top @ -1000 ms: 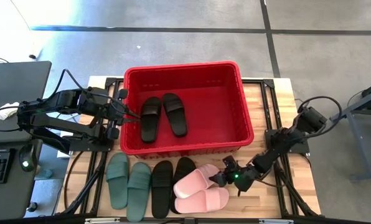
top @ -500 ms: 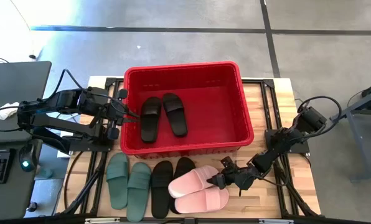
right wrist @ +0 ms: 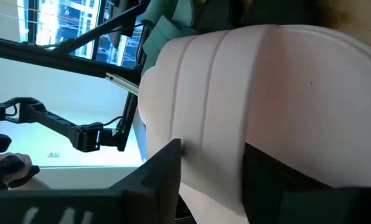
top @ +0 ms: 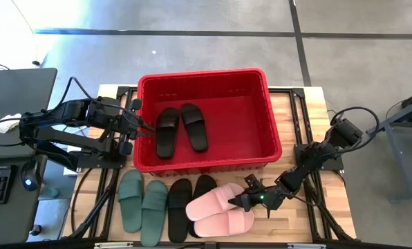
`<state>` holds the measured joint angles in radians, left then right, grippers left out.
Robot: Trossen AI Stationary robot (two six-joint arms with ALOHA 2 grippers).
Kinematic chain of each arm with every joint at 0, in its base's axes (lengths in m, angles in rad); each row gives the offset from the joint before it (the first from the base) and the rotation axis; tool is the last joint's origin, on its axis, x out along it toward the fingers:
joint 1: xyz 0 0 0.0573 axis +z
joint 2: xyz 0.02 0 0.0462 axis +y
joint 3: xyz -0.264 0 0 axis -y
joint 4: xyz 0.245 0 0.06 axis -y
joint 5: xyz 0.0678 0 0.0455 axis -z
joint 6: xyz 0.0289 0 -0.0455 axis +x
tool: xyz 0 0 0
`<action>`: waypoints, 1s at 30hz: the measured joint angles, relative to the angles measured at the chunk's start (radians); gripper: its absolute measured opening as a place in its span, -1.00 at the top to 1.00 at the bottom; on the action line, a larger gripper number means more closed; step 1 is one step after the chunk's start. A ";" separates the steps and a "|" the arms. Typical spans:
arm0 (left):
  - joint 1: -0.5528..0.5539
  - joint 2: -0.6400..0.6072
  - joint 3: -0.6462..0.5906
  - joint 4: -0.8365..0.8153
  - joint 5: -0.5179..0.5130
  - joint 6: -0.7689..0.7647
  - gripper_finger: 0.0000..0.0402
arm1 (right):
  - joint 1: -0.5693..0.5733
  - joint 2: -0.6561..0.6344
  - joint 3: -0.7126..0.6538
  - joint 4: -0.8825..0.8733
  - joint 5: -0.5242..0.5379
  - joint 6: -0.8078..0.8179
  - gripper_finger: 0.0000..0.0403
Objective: Pick and place slides into bin
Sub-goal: Put the pink slipper into the red bin
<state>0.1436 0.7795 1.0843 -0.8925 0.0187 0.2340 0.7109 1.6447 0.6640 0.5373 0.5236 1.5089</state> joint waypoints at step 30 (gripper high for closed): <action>0.000 0.000 0.000 0.033 0.161 -0.003 0.77 | -0.007 -0.003 0.151 0.126 -0.047 -0.273 1.00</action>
<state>0.1436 0.7795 1.0847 -0.8596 0.1798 0.2306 0.7034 1.6413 0.8147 0.6633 0.4767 1.2363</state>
